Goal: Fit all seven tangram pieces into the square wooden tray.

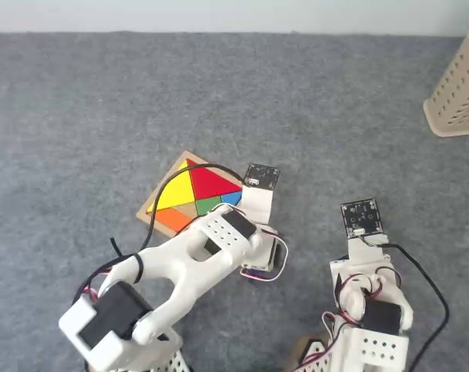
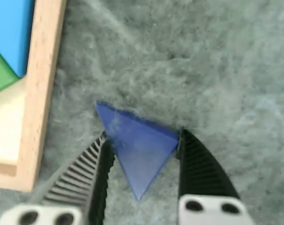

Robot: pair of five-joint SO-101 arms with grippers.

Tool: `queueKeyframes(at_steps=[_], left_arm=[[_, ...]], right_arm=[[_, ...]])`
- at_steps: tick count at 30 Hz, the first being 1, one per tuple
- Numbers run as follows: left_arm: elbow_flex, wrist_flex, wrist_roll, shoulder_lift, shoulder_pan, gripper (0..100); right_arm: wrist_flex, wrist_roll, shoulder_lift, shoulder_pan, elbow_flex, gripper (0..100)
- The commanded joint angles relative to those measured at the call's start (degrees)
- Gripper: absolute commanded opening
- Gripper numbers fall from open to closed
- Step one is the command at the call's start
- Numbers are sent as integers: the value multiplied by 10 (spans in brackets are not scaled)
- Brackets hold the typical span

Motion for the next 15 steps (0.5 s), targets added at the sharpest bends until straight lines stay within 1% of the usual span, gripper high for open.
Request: queueKeyframes(at_steps=[1,3,6,12,15], left_arm=[[-8,-17,5,-13,2,27],[-9,-18,-18,-14,2,27],[-22,-17,-92,-14,0,27],[-39,-14,-307,-14,-7,27],[-36,-13,-396,-14,-9,27]], right_arm=[[-7,6,-8,7,4,6],[-7,6,-8,7,4,6],[-7,6,-8,7,4,6],[-7,6,-8,7,4,6],[-7,6,-8,7,4,6]])
